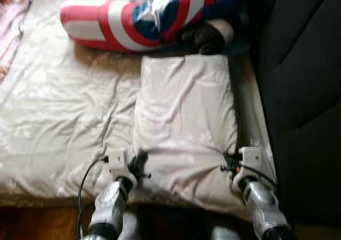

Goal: Clean up the room

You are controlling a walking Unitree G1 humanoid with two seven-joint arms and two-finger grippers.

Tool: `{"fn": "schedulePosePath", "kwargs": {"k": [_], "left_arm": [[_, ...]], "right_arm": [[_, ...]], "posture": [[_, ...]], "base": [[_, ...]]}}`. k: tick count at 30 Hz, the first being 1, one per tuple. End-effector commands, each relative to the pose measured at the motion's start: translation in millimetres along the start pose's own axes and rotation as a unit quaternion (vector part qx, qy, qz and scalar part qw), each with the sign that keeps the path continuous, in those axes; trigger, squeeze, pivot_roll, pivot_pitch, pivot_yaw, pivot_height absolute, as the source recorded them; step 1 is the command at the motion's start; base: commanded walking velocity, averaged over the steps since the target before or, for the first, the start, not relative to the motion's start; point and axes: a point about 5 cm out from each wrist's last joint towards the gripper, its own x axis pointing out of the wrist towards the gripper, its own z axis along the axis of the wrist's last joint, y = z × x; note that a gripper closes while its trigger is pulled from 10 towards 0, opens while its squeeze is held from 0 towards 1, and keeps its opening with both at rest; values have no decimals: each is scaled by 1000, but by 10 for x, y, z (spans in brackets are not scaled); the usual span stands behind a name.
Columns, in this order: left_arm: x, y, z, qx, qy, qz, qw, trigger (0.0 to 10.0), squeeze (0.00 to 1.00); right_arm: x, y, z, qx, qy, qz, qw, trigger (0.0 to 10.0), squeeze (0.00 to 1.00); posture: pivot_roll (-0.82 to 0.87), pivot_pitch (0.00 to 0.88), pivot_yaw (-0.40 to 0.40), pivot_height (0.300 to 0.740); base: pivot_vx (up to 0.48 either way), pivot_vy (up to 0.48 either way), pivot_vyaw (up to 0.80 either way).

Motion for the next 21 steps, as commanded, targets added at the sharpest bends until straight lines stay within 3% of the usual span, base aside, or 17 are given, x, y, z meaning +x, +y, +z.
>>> {"fn": "schedulePosePath", "kwargs": {"k": [1,6,13,21], "left_arm": [[-26,119,173,22,-43,25,999,10000,0],[-22,56,250,37,-58,19,997,10000,0],[-69,35,208,33,-59,35,997,10000,0],[-55,20,254,26,-67,50,996,10000,0]], "right_arm": [[-51,-86,6,1,-16,-22,1000,10000,0],[-51,-103,123,-4,-40,-26,999,10000,0],[-55,-197,195,0,-52,-50,997,10000,0],[-51,-210,157,1,-41,-57,998,10000,0]], "posture": [[-58,123,20,662],[-48,49,28,662],[-53,0,32,662],[-42,0,40,715]], "base": [[0,0,0],[0,0,0],[0,0,0],[0,0,0]]}}
